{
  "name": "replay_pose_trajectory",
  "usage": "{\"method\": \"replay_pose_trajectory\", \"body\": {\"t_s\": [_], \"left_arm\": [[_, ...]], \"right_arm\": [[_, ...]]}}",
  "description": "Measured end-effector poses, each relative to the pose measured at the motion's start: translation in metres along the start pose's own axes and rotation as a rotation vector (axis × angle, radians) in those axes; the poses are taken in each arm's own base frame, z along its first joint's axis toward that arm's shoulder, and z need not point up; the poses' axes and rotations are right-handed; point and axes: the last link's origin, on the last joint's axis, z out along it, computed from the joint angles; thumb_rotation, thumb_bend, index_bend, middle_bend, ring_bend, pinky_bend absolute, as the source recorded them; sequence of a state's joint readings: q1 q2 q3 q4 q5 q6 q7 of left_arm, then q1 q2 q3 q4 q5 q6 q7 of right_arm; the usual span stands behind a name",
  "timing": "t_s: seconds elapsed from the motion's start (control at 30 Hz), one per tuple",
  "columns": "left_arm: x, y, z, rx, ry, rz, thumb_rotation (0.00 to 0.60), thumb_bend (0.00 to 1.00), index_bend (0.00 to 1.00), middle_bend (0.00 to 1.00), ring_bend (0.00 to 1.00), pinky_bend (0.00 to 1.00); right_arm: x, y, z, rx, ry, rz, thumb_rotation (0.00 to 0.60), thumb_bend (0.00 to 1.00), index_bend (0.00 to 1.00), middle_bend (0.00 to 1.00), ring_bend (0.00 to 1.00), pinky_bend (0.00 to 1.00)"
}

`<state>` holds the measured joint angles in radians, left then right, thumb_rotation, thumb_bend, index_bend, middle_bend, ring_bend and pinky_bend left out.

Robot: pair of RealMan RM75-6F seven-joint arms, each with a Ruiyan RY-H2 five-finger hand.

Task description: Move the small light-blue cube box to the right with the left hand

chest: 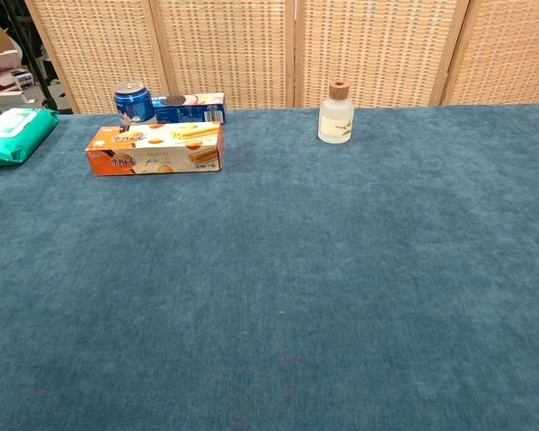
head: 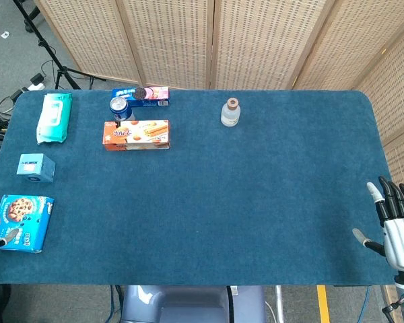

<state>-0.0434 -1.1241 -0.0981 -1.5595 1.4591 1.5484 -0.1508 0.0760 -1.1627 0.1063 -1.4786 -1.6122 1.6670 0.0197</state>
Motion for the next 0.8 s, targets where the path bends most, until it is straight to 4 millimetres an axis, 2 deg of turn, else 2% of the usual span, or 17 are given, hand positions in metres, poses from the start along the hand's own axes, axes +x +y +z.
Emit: {"method": "replay_pose_trajectory", "body": {"t_s": [0.17,0.37,0.53,0.7,0.8], "left_arm": [[0.002,-0.005,0.019,0.022,-0.038,-0.014,0.600,0.00,0.00,0.00,0.00,0.00],[0.009,-0.009,0.022,0.025,-0.011,-0.029,0.600,0.00,0.00,0.00,0.00,0.00],[0.008,-0.014,0.030,0.040,-0.038,-0.034,0.600,0.00,0.00,0.00,0.00,0.00],[-0.001,-0.021,0.055,0.049,-0.119,-0.017,0.600,0.00,0.00,0.00,0.00,0.00],[-0.009,-0.025,0.079,0.043,-0.189,0.011,0.600,0.00,0.00,0.00,0.00,0.00]], "right_arm": [[0.000,0.003,0.002,-0.015,-0.001,0.000,0.600,0.00,0.00,0.00,0.00,0.00],[-0.001,0.003,0.005,-0.022,-0.006,-0.002,0.600,0.00,0.00,0.00,0.00,0.00],[-0.003,0.001,0.007,-0.016,-0.011,-0.004,0.600,0.00,0.00,0.00,0.00,0.00],[-0.007,0.001,0.010,-0.020,-0.026,-0.012,0.600,0.00,0.00,0.00,0.00,0.00],[-0.009,0.002,0.012,-0.029,-0.033,-0.018,0.600,0.00,0.00,0.00,0.00,0.00]]}}
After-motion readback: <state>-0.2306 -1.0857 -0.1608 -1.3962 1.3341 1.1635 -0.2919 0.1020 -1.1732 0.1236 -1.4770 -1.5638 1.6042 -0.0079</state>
